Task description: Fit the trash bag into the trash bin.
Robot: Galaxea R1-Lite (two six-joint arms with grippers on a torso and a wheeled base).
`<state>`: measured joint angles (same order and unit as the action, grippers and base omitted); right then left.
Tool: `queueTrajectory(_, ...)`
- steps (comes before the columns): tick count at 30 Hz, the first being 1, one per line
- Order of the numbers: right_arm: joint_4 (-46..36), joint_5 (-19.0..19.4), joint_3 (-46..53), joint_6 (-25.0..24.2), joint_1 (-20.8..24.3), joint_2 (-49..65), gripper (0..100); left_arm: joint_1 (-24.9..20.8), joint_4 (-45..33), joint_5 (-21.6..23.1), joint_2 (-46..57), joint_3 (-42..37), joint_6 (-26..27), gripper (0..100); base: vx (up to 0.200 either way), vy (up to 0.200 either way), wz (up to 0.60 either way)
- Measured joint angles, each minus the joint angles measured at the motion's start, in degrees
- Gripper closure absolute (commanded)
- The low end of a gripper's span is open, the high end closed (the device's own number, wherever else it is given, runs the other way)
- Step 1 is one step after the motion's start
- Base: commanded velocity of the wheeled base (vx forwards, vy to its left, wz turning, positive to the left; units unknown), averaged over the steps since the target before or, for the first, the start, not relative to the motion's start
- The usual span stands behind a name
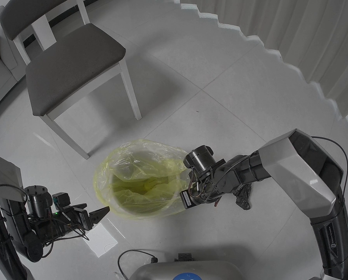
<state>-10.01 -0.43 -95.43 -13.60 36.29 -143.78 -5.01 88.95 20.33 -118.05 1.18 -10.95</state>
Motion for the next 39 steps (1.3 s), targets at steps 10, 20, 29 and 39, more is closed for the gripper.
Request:
queueTrajectory(10, -0.1, 0.3, -3.2, 0.0, -0.1, -3.3, 100, -0.1, 0.0, -0.4, -0.8, 1.1, 0.5, 0, 0.000, 0.000, 0.00)
queueTrajectory(20, -0.1, 0.4, -3.7, 0.0, 0.0, -4.2, 100, -1.6, 0.0, -3.8, -4.4, 5.2, 4.1, 0, 0.000, 0.000, 0.00)
queueTrajectory(29, -0.1, 0.3, -3.4, 0.0, 0.0, -4.2, 100, -3.9, 0.0, -7.8, -7.5, 9.0, 4.1, 100, 0.000, 0.000, 0.00)
queueTrajectory(39, 0.0, 0.2, -3.2, 0.0, 0.2, -4.3, 100, -3.4, 0.0, -8.1, -9.5, 9.4, 3.9, 100, 0.000, 0.000, 0.00)
